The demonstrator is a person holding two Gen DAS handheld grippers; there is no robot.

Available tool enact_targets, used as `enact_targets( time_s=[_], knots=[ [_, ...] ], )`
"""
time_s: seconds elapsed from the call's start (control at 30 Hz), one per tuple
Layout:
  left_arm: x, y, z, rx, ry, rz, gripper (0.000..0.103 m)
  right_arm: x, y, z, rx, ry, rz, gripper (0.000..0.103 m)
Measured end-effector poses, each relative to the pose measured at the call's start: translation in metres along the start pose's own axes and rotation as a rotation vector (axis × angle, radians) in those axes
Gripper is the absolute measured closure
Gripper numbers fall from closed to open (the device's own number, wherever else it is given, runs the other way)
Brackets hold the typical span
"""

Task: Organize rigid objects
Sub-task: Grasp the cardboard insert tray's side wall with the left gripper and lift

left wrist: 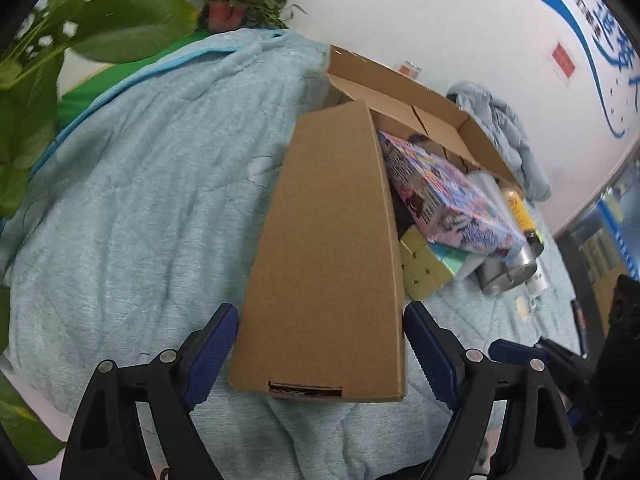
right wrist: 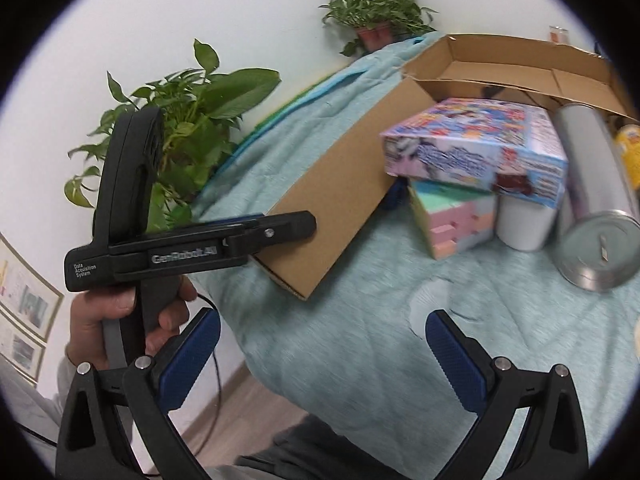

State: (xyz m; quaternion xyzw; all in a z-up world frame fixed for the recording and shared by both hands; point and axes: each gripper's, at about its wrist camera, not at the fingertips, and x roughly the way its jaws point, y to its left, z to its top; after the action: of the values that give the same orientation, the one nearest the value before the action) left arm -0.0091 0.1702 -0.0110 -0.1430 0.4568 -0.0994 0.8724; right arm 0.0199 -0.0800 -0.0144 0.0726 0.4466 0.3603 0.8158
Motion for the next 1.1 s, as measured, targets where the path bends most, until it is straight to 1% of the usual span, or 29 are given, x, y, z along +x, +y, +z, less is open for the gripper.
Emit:
enact_targets(
  time_s=[0.07,0.13,0.17,0.23,0.3,0.33,0.37,0.43,0.47,0.5,0.53,0.57,0.6,0.63,0.67,0.7,0.73,0.77,0.8,0.83,0.9,0.97,1.0,1.07,1.1],
  knots=[
    [-0.014,0.011,0.005,-0.010,-0.044,0.053,0.020,0.004,0.002,0.004,-0.004,0.002,0.008,0.001],
    [-0.027,0.023,0.011,-0.003,-0.087,0.123,0.021,0.010,0.007,0.008,-0.024,0.010,0.009,0.001],
    [-0.030,0.026,0.013,-0.001,-0.096,0.142,0.022,0.014,0.010,0.010,-0.031,0.013,0.011,0.002],
    [-0.033,0.038,0.018,-0.015,-0.105,0.158,0.028,0.023,0.016,0.014,-0.046,0.024,0.022,0.002],
    [-0.033,0.049,0.024,-0.022,-0.097,0.175,0.034,0.031,0.023,0.017,-0.060,0.033,0.032,0.004],
    [-0.034,0.053,0.026,-0.017,-0.099,0.193,0.034,0.035,0.027,0.019,-0.075,0.037,0.033,0.004],
    [-0.035,0.055,0.027,-0.013,-0.102,0.216,0.035,0.039,0.031,0.021,-0.084,0.038,0.030,0.005],
    [-0.037,0.059,0.030,-0.003,-0.101,0.244,0.042,0.042,0.036,0.023,-0.109,0.033,0.021,0.009],
    [-0.038,0.059,0.030,0.002,-0.095,0.230,0.043,0.045,0.038,0.026,-0.115,0.029,0.012,0.015],
    [-0.040,0.058,0.030,0.007,-0.088,0.203,0.043,0.048,0.039,0.028,-0.119,0.029,-0.004,0.023],
    [-0.043,0.054,0.030,0.017,-0.087,0.164,0.042,0.054,0.040,0.030,-0.118,0.033,-0.017,0.028],
    [-0.045,0.052,0.028,0.028,-0.090,0.151,0.040,0.058,0.041,0.032,-0.117,0.039,-0.016,0.039],
    [-0.047,0.046,0.028,0.044,-0.093,0.143,0.039,0.065,0.042,0.033,-0.122,0.049,0.001,0.047],
    [-0.049,0.040,0.027,0.064,-0.096,0.135,0.037,0.070,0.046,0.035,-0.130,0.051,0.013,0.050],
    [-0.050,0.035,0.027,0.078,-0.097,0.118,0.036,0.075,0.050,0.035,-0.146,0.043,0.027,0.057],
    [-0.051,0.030,0.028,0.086,-0.093,0.088,0.034,0.078,0.054,0.036,-0.155,0.036,0.031,0.061],
    [-0.051,0.028,0.028,0.088,-0.089,0.068,0.033,0.082,0.057,0.036,-0.167,0.024,0.050,0.063],
    [-0.052,0.025,0.028,0.094,-0.085,0.047,0.034,0.085,0.060,0.035,-0.176,0.013,0.064,0.072],
    [-0.053,0.021,0.029,0.106,-0.083,0.037,0.033,0.085,0.064,0.033,-0.195,-0.008,0.078,0.083],
    [-0.052,0.017,0.029,0.127,-0.082,0.039,0.033,0.084,0.070,0.031,-0.239,-0.034,0.089,0.086],
    [-0.046,0.010,0.027,0.167,-0.062,0.076,0.035,0.085,0.079,0.029,-0.303,-0.058,0.076,0.087],
    [-0.036,0.008,0.029,0.193,-0.028,0.132,0.047,0.088,0.081,0.030,-0.313,-0.070,0.095,0.087],
    [-0.034,0.012,0.028,0.192,-0.016,0.151,0.055,0.089,0.080,0.031,-0.312,-0.074,0.107,0.086],
    [-0.031,0.021,0.031,0.163,-0.002,0.163,0.057,0.089,0.079,0.030,-0.317,-0.079,0.115,0.086],
    [-0.032,0.025,0.031,0.158,-0.004,0.196,0.062,0.090,0.078,0.031,-0.310,-0.072,0.118,0.086]
  ],
)
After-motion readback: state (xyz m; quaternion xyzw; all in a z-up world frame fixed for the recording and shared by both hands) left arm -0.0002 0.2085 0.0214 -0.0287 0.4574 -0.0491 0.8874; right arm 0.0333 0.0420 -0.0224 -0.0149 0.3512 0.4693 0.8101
